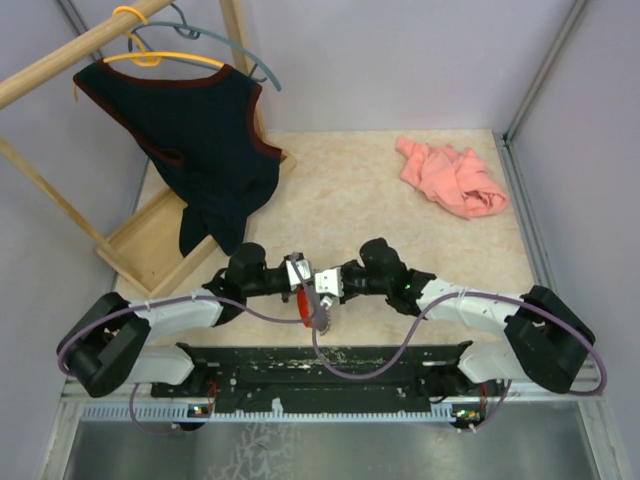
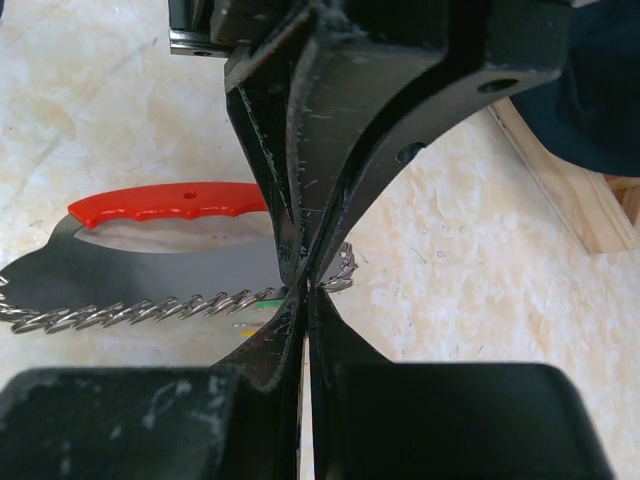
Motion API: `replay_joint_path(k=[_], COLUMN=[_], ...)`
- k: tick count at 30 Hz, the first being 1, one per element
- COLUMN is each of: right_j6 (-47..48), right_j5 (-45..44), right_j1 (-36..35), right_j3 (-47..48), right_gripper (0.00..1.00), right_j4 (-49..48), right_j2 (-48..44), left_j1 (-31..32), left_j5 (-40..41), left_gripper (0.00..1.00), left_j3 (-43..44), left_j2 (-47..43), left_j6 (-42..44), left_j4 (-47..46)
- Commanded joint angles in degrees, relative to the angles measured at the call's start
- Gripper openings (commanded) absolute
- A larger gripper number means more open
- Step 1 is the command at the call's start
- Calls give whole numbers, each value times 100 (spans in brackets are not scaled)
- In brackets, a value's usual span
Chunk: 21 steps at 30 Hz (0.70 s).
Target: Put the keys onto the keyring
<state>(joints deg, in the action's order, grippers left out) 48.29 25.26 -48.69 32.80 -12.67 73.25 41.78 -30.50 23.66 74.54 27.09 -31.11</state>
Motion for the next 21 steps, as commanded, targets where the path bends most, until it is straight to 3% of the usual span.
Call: replay_joint_path(k=[1, 13, 21], right_j6=[254, 378, -116], right_j5=[36, -84, -251], right_j1=[-199, -229, -229], right_j3=[220, 166, 250], right_gripper=[0, 0, 10], right_j4=[98, 331, 312], right_j2=[-39, -100, -306], left_j1=[58, 51, 57], left_j5=[164, 424, 315], left_gripper=[0, 0, 0], left_j3=[255, -93, -394], left_j2=[-82, -87, -9], left_j6=[-473, -710, -281], left_j4=[-536, -1272, -1597])
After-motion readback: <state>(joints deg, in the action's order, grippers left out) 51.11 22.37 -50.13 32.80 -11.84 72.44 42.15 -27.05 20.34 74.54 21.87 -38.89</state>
